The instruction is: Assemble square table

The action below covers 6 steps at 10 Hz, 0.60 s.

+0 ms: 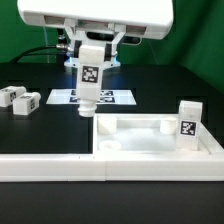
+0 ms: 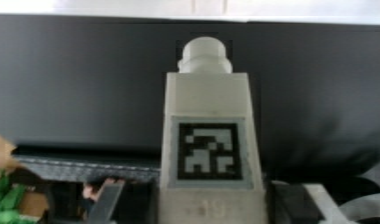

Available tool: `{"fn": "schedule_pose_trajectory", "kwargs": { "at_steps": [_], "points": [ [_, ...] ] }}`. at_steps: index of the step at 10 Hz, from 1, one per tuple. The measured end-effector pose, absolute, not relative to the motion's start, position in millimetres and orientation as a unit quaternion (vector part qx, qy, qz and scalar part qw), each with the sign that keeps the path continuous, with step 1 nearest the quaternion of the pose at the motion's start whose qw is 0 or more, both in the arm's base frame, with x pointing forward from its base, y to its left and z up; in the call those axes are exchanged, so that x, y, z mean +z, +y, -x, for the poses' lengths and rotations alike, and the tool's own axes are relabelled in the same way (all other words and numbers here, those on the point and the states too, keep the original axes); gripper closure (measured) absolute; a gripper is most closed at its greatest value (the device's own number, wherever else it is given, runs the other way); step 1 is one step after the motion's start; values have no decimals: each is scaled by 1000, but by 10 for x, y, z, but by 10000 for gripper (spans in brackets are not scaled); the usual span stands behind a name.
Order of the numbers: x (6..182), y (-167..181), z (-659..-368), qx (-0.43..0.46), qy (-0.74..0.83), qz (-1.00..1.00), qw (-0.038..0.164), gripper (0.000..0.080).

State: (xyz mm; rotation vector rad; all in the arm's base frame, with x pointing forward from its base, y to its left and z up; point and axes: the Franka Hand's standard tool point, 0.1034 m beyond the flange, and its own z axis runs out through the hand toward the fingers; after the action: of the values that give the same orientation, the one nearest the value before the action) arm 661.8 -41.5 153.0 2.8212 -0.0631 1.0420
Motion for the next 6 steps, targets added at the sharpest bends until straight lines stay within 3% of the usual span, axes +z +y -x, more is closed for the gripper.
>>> {"fn": "schedule_pose_trajectory", "kwargs": {
  "at_steps": [3,6],
  "points": [
    [1491,-358,-6591,346,-22,-936,60,509],
    [1444,15,-6570,335,-36,-941,24,509]
  ]
}}
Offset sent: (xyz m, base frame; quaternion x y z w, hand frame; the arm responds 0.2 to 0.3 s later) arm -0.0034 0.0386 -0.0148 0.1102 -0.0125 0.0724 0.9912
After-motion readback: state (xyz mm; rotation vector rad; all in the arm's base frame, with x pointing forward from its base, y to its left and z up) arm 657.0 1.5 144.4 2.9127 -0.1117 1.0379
